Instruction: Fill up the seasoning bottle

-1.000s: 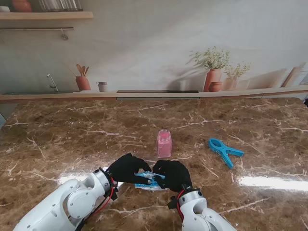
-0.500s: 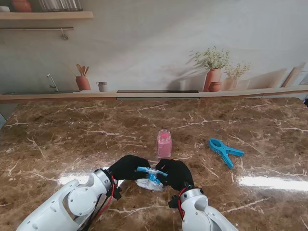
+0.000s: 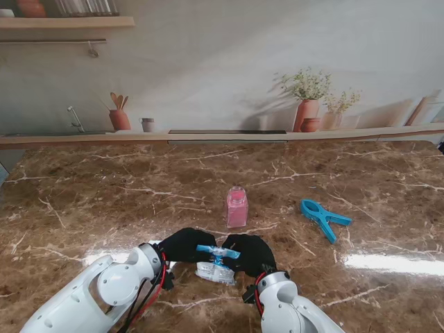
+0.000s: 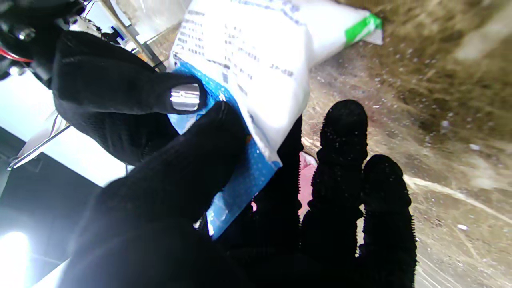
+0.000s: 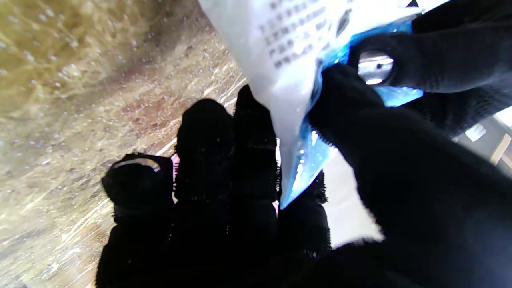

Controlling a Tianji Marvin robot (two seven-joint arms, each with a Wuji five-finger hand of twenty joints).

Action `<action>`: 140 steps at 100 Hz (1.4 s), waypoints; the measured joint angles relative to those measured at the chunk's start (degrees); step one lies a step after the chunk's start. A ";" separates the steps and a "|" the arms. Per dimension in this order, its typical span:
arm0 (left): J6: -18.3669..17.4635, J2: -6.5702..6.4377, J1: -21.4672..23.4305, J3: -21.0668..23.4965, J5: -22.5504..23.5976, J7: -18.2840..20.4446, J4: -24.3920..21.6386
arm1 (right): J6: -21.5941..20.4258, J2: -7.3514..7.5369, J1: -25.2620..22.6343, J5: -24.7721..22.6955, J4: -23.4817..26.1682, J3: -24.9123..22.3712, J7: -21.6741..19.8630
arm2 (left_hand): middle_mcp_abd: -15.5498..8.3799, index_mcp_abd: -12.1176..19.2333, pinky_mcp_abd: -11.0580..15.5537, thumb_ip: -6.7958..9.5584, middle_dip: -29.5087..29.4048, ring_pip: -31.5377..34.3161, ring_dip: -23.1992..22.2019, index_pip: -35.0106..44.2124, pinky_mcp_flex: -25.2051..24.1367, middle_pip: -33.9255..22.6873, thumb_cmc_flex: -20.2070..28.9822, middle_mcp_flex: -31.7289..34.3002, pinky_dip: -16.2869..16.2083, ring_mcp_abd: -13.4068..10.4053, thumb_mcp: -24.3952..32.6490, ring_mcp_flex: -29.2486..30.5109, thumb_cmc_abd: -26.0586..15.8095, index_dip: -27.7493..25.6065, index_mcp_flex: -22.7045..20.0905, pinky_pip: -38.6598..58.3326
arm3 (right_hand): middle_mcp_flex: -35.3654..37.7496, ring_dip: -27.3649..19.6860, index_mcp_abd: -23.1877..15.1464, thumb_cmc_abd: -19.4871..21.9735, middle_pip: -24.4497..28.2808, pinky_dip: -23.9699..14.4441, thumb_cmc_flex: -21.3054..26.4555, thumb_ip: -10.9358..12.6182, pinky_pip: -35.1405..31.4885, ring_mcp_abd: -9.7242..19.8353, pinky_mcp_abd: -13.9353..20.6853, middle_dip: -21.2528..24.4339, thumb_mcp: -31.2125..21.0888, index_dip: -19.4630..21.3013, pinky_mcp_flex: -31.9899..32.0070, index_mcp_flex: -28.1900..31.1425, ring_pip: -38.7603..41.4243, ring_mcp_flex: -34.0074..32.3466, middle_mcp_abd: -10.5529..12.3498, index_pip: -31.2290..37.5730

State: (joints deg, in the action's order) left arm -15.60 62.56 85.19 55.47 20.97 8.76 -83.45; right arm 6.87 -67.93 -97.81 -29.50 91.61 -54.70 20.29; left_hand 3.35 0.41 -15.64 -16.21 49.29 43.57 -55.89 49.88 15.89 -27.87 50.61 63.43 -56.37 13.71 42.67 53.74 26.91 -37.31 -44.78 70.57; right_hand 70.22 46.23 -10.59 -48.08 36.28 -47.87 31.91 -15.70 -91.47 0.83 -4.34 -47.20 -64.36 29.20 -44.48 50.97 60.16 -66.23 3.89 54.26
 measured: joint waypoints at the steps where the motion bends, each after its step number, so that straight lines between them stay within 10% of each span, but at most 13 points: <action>1: 0.08 -0.03 0.00 0.02 0.08 0.09 -0.04 | -0.04 -0.02 0.10 -0.18 -0.14 0.06 0.01 | 0.00 -0.01 0.00 0.00 -0.05 0.00 0.00 0.00 0.01 -0.07 0.00 0.00 0.00 0.00 0.00 0.00 0.00 0.04 0.00 0.00 | 0.00 0.12 -0.09 -0.18 0.03 0.00 -0.01 -0.01 -0.01 0.04 0.00 -0.10 0.00 0.17 0.04 0.00 0.44 0.00 0.01 0.01; 20: 0.37 -0.53 -0.27 -0.05 3.14 0.66 -0.20 | -0.26 -0.30 1.94 -2.31 -2.82 1.53 1.47 | 0.00 -0.04 -0.01 0.22 -2.85 0.00 0.59 0.05 0.06 -0.27 0.02 0.02 -0.01 0.00 -0.60 0.00 -0.01 11.00 -0.05 0.01 | 0.38 2.18 -0.82 -1.61 2.47 0.12 -0.06 -1.41 -0.12 0.58 0.00 -2.25 0.00 2.86 0.55 0.47 4.49 0.00 0.19 0.05; 32: 0.37 -0.68 -0.61 -0.22 5.69 0.23 -0.14 | 0.01 -0.45 2.80 -1.86 -4.05 2.03 1.43 | 0.00 0.17 -0.02 4.27 -8.88 0.00 1.84 -0.10 0.55 0.02 -2.43 0.04 -0.01 0.00 -3.06 0.03 -0.01 20.15 -1.94 0.04 | 1.22 2.72 -0.83 -2.20 3.78 0.13 -0.06 -1.43 -0.89 0.61 0.01 -1.56 0.00 2.11 -0.26 1.99 5.63 -0.53 0.20 0.00; 57: -0.06 0.03 -0.75 -1.87 18.11 -13.30 1.65 | 0.66 -0.58 4.56 -4.86 -7.20 3.58 3.48 | -0.14 1.07 -1.08 4.45 -14.79 -0.05 4.53 -0.10 5.77 -1.84 -4.85 6.36 -0.01 -0.01 -2.13 7.10 5.12 25.89 -8.57 3.01 | 6.42 1.16 -0.80 -3.13 1.17 1.40 -0.12 -1.88 -1.51 0.05 0.01 4.82 0.00 -8.68 -4.89 6.29 2.55 -6.32 -0.03 1.23; 83: -1.12 0.17 -2.08 -3.08 16.94 -11.79 2.92 | 0.17 -1.20 6.37 -7.90 -11.38 5.60 10.33 | -1.27 1.99 -1.10 4.55 -10.83 -0.05 4.88 3.07 4.10 1.78 -4.87 6.99 0.08 -0.09 1.32 6.40 11.80 24.30 -8.71 2.34 | 8.27 0.62 -0.90 -7.35 -0.77 2.73 -0.12 -2.70 -2.22 0.04 0.01 8.66 -0.07 -14.00 -7.55 8.27 2.18 -6.70 -0.02 2.77; 110: -0.78 -0.05 -3.25 -5.33 27.10 -19.59 4.18 | -0.93 -1.56 7.36 -9.62 -13.32 6.45 12.25 | -2.27 6.65 -0.27 4.48 -5.04 -0.12 1.95 7.10 2.62 2.78 -5.61 6.92 0.09 -1.41 0.93 4.17 14.18 20.46 -7.43 0.93 | 8.78 -0.98 -0.87 -8.20 -0.78 2.86 -0.12 -2.70 -2.25 0.08 0.02 10.44 -1.46 -16.69 -8.38 9.11 2.59 -7.31 -0.02 4.08; 124: -0.74 0.05 -3.27 -5.09 25.61 -19.19 4.29 | -1.20 -1.12 5.52 -8.70 -9.84 3.49 4.52 | -2.28 7.07 -0.26 4.47 -5.02 -0.12 1.73 7.70 2.62 2.85 -5.61 6.92 0.09 -1.41 0.92 4.17 14.67 20.46 -6.95 0.92 | 0.58 -3.65 1.96 -3.81 -8.48 3.20 -1.24 -1.73 5.50 0.02 -0.68 9.22 -1.55 -9.08 3.71 1.60 -11.39 0.24 -0.05 -7.12; 131: -0.74 0.09 -3.29 -5.01 25.41 -18.97 4.29 | -1.11 -0.26 3.86 -9.02 -6.86 1.96 2.32 | -2.29 7.24 -0.26 4.32 -5.02 -0.12 1.71 7.73 2.62 2.85 -5.61 6.92 0.09 -1.41 0.92 4.17 14.67 20.46 -6.93 0.91 | -4.49 -5.80 3.46 -1.90 -10.32 3.56 -6.43 4.07 12.36 0.01 -1.43 11.58 -1.79 0.13 9.72 1.01 -16.56 5.36 -0.10 -19.79; 140: -0.74 0.11 -3.35 -5.01 25.34 -18.90 4.29 | -0.54 0.52 1.88 -11.34 -4.34 0.31 2.76 | -2.29 7.25 -0.26 4.30 -5.01 -0.12 1.70 7.76 2.62 2.85 -5.61 6.92 0.09 -1.41 0.92 4.17 14.67 20.46 -6.92 0.91 | -8.30 -8.22 4.17 -0.76 -12.30 5.47 -9.33 5.68 19.04 0.01 -2.09 14.14 -1.39 2.80 13.91 -1.91 -21.99 8.66 -0.13 -25.94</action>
State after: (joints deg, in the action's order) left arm -16.34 62.66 81.84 50.46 46.31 -10.14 -79.16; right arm 6.33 -67.41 -95.93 -40.84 87.27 -54.39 23.05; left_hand 1.06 7.66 -15.90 -11.91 44.28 43.46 -54.18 57.64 18.51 -25.02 44.99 70.35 -56.29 12.30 43.59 57.91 41.58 -16.85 -51.70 71.48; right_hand 61.92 38.01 -6.42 -48.84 23.98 -42.40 22.58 -10.02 -72.43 0.83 -6.43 -33.06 -65.75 32.01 -30.57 49.05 38.16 -57.57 3.76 28.32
